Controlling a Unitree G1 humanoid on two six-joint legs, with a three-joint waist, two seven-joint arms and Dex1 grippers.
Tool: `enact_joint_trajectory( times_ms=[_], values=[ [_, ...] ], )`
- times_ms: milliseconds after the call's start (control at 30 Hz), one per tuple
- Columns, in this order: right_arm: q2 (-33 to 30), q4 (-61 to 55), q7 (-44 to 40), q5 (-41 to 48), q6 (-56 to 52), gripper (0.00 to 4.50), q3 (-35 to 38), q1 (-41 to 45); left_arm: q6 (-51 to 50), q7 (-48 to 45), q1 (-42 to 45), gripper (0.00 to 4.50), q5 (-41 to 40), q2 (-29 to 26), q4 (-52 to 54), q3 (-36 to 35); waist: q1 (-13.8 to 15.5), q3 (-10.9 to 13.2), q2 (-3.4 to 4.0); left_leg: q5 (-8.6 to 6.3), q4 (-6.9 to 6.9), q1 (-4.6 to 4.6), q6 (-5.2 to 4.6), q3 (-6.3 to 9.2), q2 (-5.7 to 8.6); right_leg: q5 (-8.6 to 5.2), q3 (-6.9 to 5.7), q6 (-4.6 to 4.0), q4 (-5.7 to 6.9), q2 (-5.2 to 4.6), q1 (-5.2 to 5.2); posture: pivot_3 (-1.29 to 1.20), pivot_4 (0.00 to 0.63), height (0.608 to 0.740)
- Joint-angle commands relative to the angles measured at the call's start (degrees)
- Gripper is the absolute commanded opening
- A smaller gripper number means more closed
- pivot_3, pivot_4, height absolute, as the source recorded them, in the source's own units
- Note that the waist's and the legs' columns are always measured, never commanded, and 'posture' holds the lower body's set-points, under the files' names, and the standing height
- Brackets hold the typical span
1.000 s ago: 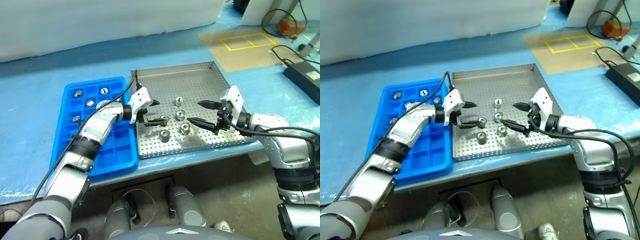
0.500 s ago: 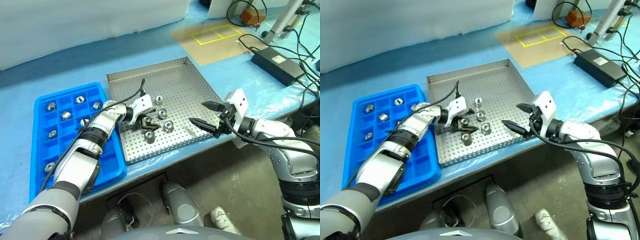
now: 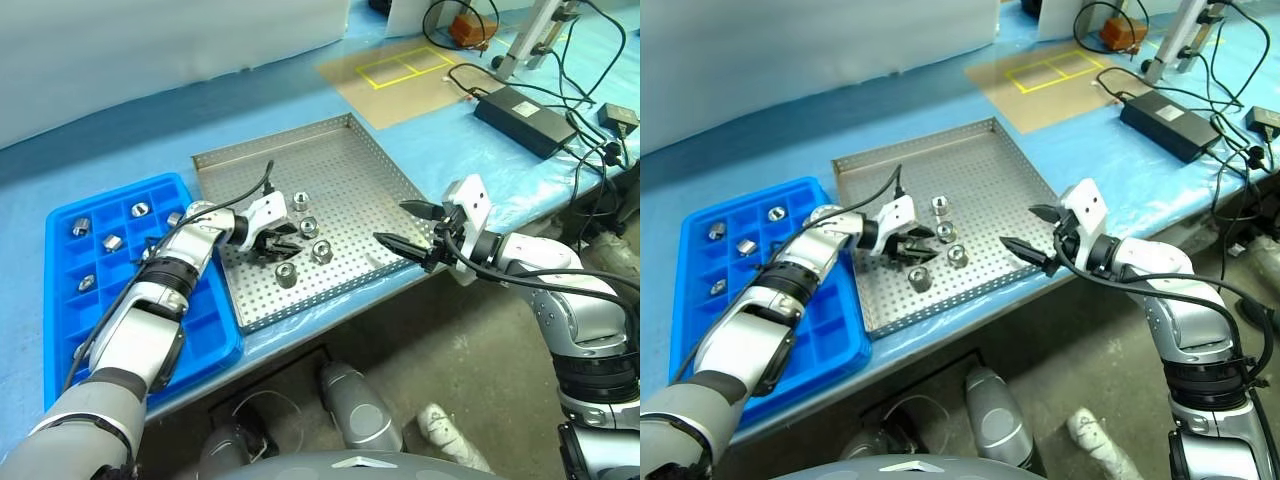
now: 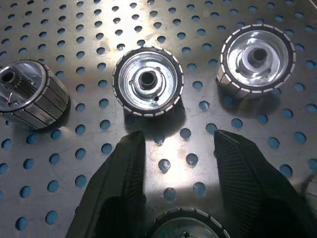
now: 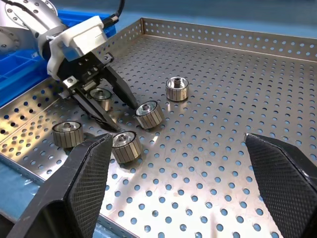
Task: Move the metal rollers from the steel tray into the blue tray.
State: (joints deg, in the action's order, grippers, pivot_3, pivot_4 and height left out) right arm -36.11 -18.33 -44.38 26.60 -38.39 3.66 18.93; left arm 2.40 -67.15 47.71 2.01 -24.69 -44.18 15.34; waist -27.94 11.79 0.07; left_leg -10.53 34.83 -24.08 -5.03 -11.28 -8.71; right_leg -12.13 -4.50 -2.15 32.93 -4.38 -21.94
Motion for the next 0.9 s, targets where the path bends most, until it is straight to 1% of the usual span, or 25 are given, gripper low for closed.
enact_joint_trajectory(
  times_ms=[33, 133, 267, 367, 567, 667, 833, 867, 900],
  values=[
    [-0.1, -0.1, -0.7, 0.2, 1.8, 4.39, 0.0, 2.1, -1.8, -0.7, -1.6, 2.33, -0.8, -1.8, 3.7, -1.4, 0.1, 0.0, 0.02, 0.00, 0.00, 0.00, 0.00, 0.00, 0.00, 0.00, 0.00, -0.01, 0.00, 0.00, 0.01, -0.91, 0.150, 0.740],
    [-0.1, 0.9, -1.1, -0.2, 2.5, 4.39, -0.7, 2.8, -3.1, 0.5, -1.6, 2.33, -3.0, -1.7, 6.2, -3.7, 0.3, 0.0, 0.02, -0.01, 0.00, -0.03, -0.03, 0.01, 0.02, 0.17, -0.01, -0.29, 0.00, -0.02, 0.03, -0.90, 0.150, 0.740],
    [0.1, 1.7, -1.4, -0.6, 3.1, 4.39, -1.5, 3.3, -7.4, 0.5, -2.2, 2.33, -7.2, -0.8, 11.5, -6.9, 0.7, 0.0, 0.03, 0.04, -0.02, -0.11, -0.20, 0.00, 0.04, 0.22, -0.06, -0.37, 0.00, -0.08, 0.02, -0.89, 0.150, 0.740],
    [0.3, 2.3, -1.5, -0.9, 3.5, 4.39, -2.2, 3.8, -9.9, 1.4, -3.4, 2.33, -9.0, -1.1, 15.2, -8.4, 0.7, 0.0, 0.03, 0.03, -0.03, -0.14, -0.27, 0.00, 0.04, 0.22, -0.08, -0.39, 0.00, -0.11, 0.00, -0.88, 0.150, 0.740],
    [0.8, 3.2, -1.7, -1.5, 4.1, 4.39, -3.3, 4.5, -14.8, 2.2, -5.1, 2.33, -12.1, -3.0, 23.1, -10.7, 0.6, 0.0, 0.04, 0.04, -0.02, -0.09, -0.25, 0.00, 0.03, 0.22, -0.08, -0.38, 0.02, -0.10, 0.00, -0.86, 0.150, 0.740],
    [1.0, 3.8, -2.1, -1.9, 4.5, 4.39, -3.9, 4.8, -17.9, 2.5, -6.7, 2.33, -14.2, -4.4, 28.8, -12.0, 0.7, 0.0, 0.04, 0.04, -0.02, -0.08, -0.25, 0.00, 0.03, 0.22, -0.08, -0.38, 0.04, -0.10, 0.00, -0.85, 0.150, 0.740],
    [1.6, 4.5, -2.4, -2.4, 5.0, 4.39, -4.8, 5.6, -26.0, 3.8, -8.5, 2.33, -20.1, -8.0, 38.8, -16.8, 0.8, 0.0, 0.06, 0.05, -0.03, -0.07, -0.24, 0.00, 0.02, 0.22, -0.08, -0.39, 0.11, -0.10, -0.02, -0.84, 0.150, 0.740],
    [1.7, 4.6, -2.5, -2.4, 5.1, 4.39, -4.9, 5.6, -28.9, 4.4, -8.7, 2.33, -22.1, -8.9, 40.7, -18.6, 0.8, 0.0, 0.06, 0.05, -0.02, -0.07, -0.23, 0.00, 0.02, 0.22, -0.08, -0.39, 0.15, -0.11, -0.04, -0.83, 0.150, 0.740],
    [1.8, 4.8, -2.6, -2.5, 5.2, 4.39, -5.0, 5.7, -35.2, 6.0, -8.7, 2.33, -27.0, -9.7, 43.1, -22.5, 0.9, 0.0, 0.07, 0.06, -0.02, -0.05, -0.23, 0.00, 0.02, 0.22, -0.07, -0.39, 0.19, -0.11, -0.04, -0.83, 0.150, 0.740]
  ],
)
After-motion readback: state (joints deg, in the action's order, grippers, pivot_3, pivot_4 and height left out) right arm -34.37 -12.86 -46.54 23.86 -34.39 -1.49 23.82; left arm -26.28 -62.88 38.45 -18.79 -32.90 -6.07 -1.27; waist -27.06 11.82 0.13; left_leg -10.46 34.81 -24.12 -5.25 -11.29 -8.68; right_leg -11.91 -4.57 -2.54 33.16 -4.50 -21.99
